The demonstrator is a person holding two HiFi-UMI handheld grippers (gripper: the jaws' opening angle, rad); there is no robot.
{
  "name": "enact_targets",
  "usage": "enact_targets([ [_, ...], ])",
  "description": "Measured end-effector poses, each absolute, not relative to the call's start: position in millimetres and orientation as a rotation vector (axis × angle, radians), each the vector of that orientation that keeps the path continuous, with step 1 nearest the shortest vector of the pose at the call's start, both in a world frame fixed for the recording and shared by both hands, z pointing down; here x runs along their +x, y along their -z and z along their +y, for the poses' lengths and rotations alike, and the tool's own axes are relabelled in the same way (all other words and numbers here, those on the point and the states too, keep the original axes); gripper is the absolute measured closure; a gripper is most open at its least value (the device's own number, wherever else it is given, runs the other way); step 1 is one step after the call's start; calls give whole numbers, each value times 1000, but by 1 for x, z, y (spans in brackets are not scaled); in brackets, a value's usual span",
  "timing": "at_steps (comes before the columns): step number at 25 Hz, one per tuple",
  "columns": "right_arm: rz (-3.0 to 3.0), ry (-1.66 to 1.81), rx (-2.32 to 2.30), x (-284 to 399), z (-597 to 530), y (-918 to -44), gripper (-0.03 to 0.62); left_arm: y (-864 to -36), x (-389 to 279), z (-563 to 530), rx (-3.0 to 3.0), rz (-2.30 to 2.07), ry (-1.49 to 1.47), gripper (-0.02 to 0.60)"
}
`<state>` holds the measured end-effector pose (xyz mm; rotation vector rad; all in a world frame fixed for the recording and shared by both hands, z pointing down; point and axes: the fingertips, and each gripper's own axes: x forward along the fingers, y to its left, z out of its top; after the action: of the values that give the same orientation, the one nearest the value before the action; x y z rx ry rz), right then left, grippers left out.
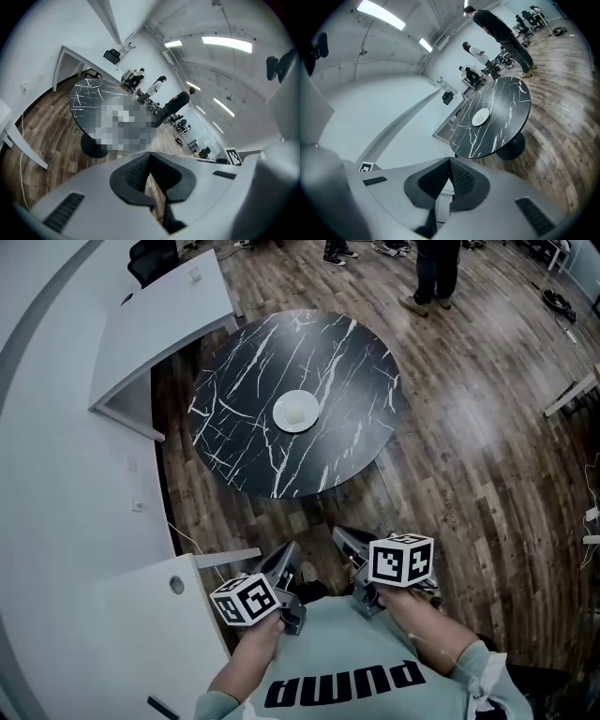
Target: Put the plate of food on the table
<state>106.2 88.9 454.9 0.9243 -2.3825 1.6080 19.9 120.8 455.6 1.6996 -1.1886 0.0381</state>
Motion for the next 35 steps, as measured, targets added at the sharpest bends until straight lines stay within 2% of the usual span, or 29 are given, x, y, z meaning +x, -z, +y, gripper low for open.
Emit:
enact_targets([
  [7, -2399, -1588, 990, 107, 115, -439, 585, -438, 19, 142, 1784, -1169, -50, 575],
  [16, -2294, -1651, 1052, 54, 193, -447, 585, -443, -35, 205, 1794, -1088, -12, 575],
  [25, -2241, -1673, 1044, 22, 240, -457, 585, -461, -62, 240, 1800, -1038, -27, 575],
  [35, -2322, -1647, 1004, 39, 231, -434, 585, -443, -49, 231, 1769, -1072, 21, 575],
])
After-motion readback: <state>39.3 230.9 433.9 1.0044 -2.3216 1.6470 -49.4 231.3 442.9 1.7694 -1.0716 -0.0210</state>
